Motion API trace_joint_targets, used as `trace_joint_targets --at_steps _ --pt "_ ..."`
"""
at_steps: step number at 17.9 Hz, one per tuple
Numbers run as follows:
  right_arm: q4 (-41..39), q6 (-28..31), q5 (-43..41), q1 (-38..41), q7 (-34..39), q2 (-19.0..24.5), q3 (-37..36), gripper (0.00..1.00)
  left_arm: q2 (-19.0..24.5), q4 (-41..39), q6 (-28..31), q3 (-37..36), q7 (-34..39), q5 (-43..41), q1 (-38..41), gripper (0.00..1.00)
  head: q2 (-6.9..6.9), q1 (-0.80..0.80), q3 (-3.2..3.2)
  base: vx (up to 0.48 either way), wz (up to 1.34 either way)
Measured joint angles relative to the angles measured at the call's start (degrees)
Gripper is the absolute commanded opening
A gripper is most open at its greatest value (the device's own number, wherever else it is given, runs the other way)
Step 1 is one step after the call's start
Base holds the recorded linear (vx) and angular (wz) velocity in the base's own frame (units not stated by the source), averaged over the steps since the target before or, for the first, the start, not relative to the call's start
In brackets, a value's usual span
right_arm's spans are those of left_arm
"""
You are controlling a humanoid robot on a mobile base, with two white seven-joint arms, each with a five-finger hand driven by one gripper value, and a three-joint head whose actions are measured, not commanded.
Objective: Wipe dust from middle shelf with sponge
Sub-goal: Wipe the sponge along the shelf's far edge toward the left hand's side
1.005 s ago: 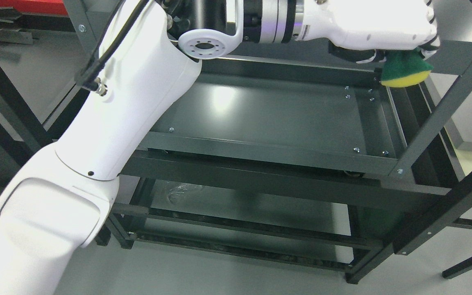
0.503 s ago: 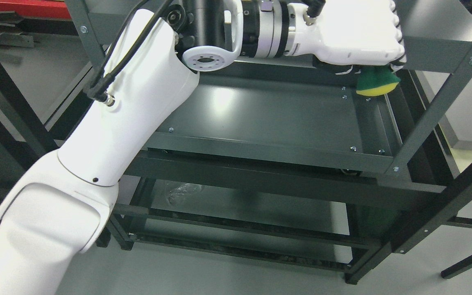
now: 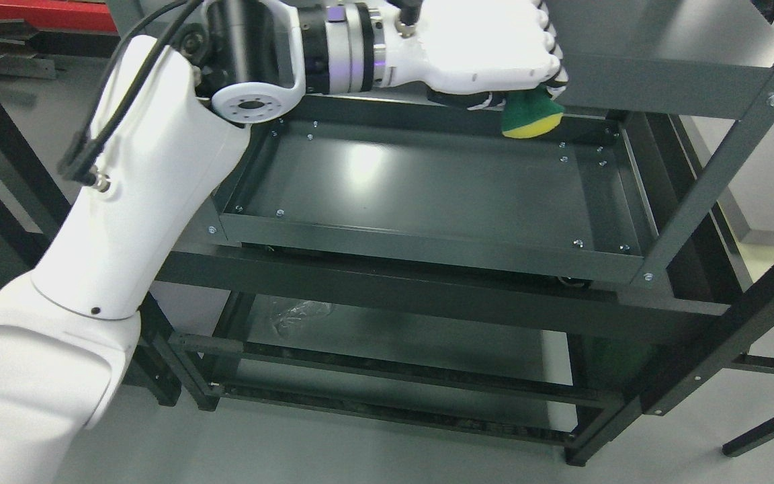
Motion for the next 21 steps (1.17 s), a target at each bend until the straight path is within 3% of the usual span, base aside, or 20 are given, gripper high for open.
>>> trace_joint_targets --at_steps 5,21 --pt "0.0 0.0 0.0 0.0 0.0 0.0 0.0 1.0 7.3 -3.8 0.0 1.9 -0.5 4.6 2.3 0.0 0.0 0.0 0.0 0.001 0.0" --pt "0.0 0.0 0.0 0.0 0.0 0.0 0.0 1.0 38.6 -11.5 0.0 13.0 -0.7 22.1 12.9 0.0 0.0 0.0 0.0 0.0 0.0"
